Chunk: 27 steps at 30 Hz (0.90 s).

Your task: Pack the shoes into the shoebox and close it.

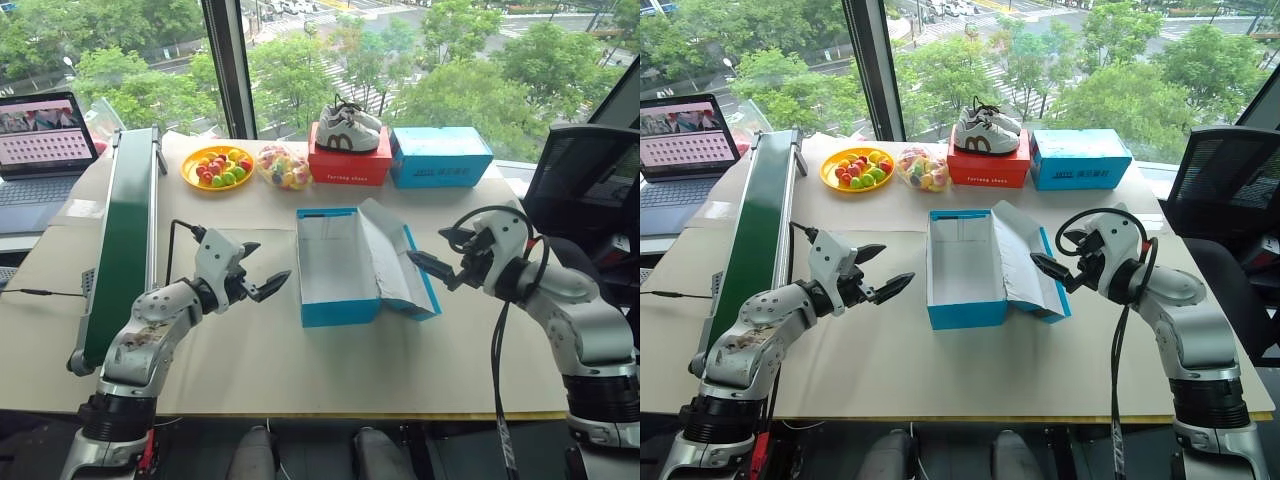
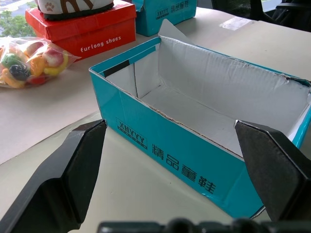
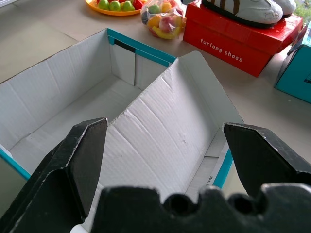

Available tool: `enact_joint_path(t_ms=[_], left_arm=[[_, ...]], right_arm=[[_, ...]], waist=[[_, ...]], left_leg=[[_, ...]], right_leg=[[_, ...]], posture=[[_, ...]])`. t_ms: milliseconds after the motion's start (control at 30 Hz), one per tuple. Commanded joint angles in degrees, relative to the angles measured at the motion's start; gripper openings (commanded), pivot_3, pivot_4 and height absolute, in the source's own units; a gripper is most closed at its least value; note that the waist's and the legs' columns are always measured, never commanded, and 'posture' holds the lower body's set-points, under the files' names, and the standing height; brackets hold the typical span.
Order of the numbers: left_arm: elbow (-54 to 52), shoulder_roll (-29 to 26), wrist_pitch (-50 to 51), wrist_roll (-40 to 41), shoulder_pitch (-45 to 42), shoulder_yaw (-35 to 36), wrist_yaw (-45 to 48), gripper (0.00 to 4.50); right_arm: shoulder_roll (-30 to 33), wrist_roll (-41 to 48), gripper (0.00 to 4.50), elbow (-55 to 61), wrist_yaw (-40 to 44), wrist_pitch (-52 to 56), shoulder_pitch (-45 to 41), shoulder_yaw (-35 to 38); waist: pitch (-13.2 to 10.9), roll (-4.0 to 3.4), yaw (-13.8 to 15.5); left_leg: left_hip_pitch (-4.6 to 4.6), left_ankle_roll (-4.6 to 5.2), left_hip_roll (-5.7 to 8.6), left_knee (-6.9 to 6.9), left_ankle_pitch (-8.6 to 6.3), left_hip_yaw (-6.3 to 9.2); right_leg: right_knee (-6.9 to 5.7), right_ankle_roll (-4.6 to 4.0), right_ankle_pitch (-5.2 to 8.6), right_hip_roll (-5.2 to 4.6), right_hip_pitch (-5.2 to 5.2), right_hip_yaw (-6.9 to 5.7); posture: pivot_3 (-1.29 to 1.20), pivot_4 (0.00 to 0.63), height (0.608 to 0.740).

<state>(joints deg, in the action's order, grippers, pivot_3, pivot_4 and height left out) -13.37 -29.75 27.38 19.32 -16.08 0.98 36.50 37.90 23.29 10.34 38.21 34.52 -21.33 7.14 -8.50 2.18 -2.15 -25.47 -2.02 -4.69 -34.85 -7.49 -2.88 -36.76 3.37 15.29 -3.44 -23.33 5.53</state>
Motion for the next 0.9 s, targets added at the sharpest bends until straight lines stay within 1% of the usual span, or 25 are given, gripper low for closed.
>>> enact_joint_path(t_ms=[33,67,133,200,267,367,433,500,600,633,667,767,900], left_arm=[[-1.1,2.2,-1.6,-0.3,-1.0,0.0,-2.1,4.50],[-1.1,4.2,-1.8,-0.7,-1.5,0.5,-4.7,4.50],[1.0,7.6,-1.2,-2.2,-6.0,5.5,-14.0,4.50],[4.7,8.0,1.0,-5.4,-11.5,10.7,-23.8,4.50],[7.5,6.8,0.1,-8.1,-14.4,13.9,-29.6,4.50],[9.6,4.0,-1.7,-10.8,-15.1,17.5,-33.2,4.50],[9.9,1.7,0.6,-13.7,-14.2,18.7,-36.0,4.50],[9.7,0.7,3.1,-14.0,-12.7,21.4,-37.8,4.50],[8.8,0.0,5.8,-14.6,-9.9,24.9,-40.1,4.50],[8.7,-0.5,6.2,-14.8,-8.7,25.6,-40.2,4.50],[8.6,-0.8,6.3,-14.8,-7.7,26.2,-40.0,4.50],[8.0,-0.9,7.3,-12.7,-6.2,28.4,-38.8,4.50],[8.5,-1.6,7.3,-11.7,-5.4,29.1,-37.2,4.50]], right_arm=[[0.0,0.1,4.47,2.2,-0.1,-1.2,0.8,1.2],[-0.1,-0.4,4.47,1.6,-0.5,-2.2,0.8,1.5],[-2.4,-2.7,4.47,-2.3,-4.2,-6.4,-3.2,2.2],[-4.9,-4.8,4.47,-6.5,-6.2,-11.0,-8.0,1.4],[-6.9,-5.0,4.47,-8.7,-5.6,-12.1,-10.9,0.0],[-9.9,-4.7,4.47,-10.2,-4.3,-12.2,-14.0,-2.4],[-11.8,-3.6,4.47,-11.3,-1.9,-11.3,-15.9,-4.4],[-13.9,-2.7,4.47,-11.5,-0.4,-10.6,-17.3,-5.8],[-16.3,-0.2,4.47,-10.2,2.3,-8.6,-18.3,-7.4],[-17.0,0.1,4.47,-9.6,3.0,-8.2,-18.3,-8.4],[-17.4,0.3,4.47,-9.0,3.6,-7.5,-18.3,-9.2],[-19.2,1.2,4.47,-7.5,4.0,-5.6,-18.1,-10.9],[-20.4,0.2,4.47,-6.0,5.0,-5.6,-17.2,-13.9]], waist=[[0.0,0.00,0.0],[0.0,0.00,0.0],[0.0,0.07,0.4],[-0.3,0.22,0.3],[-0.3,0.24,-0.3],[-0.3,0.22,-0.7],[-0.3,0.23,-0.6],[-0.3,0.23,-0.4],[-0.3,0.23,0.0],[-0.3,0.23,0.2],[-0.3,0.25,0.3],[-0.3,0.27,1.0],[-0.3,0.27,1.3]], left_leg=[[0.00,0.00,0.00,0.00,0.00,0.00],[0.00,0.00,0.00,0.00,0.00,0.00],[0.00,0.00,0.00,-0.03,0.00,0.01],[-0.07,0.01,0.00,-0.20,0.01,0.05],[-0.16,0.11,0.01,-0.19,0.08,0.16],[0.11,0.14,0.02,-0.08,0.10,0.24],[0.18,0.13,0.03,0.04,0.09,0.23],[0.09,0.12,0.05,0.14,0.09,0.24],[-0.38,0.12,0.06,0.15,0.09,0.27],[-0.71,0.11,0.06,0.05,0.09,0.28],[-0.83,0.11,0.07,0.01,0.09,0.31],[-0.83,0.09,0.07,0.00,0.10,0.30],[-0.82,-0.11,-0.02,0.00,0.22,0.30]], right_leg=[[0.00,0.00,0.00,0.00,0.00,0.00],[0.00,0.00,0.00,0.00,0.00,0.00],[0.01,0.01,-0.01,-0.01,0.06,-0.01],[-0.07,0.14,-0.07,0.03,-0.02,-0.02],[-0.05,0.16,-0.35,0.12,-0.17,0.02],[0.00,0.11,-0.35,0.16,0.04,0.03],[0.00,0.10,-0.28,0.15,0.07,0.04],[-0.03,-0.22,-0.41,0.15,-0.03,0.04],[-0.10,-0.27,-0.45,0.14,-0.45,0.00],[-0.20,-0.27,-0.47,0.13,-0.80,-0.01],[-0.24,-0.26,-0.48,0.13,-0.88,-0.03],[-0.25,-0.29,-0.51,0.11,-0.90,-0.07],[-0.33,-0.39,-0.57,0.13,-0.93,-0.23]], posture=[[0.00,0.150,0.740],[0.00,0.150,0.740],[0.00,0.150,0.740],[0.00,0.150,0.740],[0.00,0.150,0.740],[0.00,0.150,0.740],[0.00,0.150,0.740],[0.00,0.150,0.740],[0.00,0.150,0.740],[0.00,0.150,0.740],[0.00,0.150,0.740],[0.00,0.150,0.740],[0.00,0.150,0.740]])
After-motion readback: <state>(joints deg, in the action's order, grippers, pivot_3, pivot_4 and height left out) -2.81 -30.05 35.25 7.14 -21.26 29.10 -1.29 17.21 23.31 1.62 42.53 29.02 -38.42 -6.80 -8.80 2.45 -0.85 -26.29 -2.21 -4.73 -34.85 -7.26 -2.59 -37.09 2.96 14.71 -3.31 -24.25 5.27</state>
